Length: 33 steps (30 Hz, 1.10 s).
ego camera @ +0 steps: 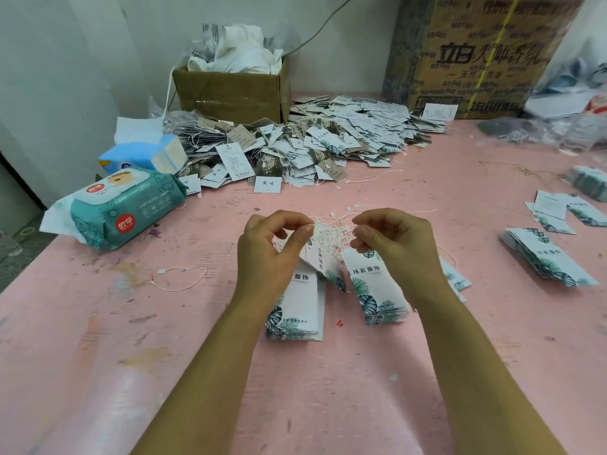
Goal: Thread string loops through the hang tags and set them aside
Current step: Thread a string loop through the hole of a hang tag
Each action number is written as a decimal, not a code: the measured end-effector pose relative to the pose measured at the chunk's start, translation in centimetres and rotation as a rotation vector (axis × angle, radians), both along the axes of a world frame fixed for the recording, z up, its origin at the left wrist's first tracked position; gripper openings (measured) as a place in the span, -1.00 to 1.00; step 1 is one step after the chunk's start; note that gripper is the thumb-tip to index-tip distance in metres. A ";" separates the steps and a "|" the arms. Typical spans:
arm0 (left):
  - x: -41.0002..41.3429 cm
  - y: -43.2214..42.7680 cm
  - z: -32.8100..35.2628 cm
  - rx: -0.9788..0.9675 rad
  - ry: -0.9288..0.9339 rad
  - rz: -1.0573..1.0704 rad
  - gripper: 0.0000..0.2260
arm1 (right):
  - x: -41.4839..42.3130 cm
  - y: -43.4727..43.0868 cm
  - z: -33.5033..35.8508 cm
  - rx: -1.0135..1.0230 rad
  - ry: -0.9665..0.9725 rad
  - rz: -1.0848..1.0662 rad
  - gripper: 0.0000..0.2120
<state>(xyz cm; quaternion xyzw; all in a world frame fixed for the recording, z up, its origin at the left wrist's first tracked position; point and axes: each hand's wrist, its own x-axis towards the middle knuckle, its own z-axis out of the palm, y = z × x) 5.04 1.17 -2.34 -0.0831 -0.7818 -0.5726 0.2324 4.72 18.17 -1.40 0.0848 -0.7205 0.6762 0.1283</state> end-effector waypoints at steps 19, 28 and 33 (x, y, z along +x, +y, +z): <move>0.5 0.5 0.2 -0.095 0.071 -0.189 -0.78 | 0.7 -1.1 0.1 0.120 0.148 0.035 -0.73; 0.6 0.5 0.1 -0.103 0.061 -0.205 -0.87 | 0.7 -1.4 0.0 0.156 0.161 0.087 -0.80; 0.5 0.5 0.0 -0.124 0.051 -0.210 -0.83 | 0.7 -1.3 0.0 0.111 0.142 0.121 -0.78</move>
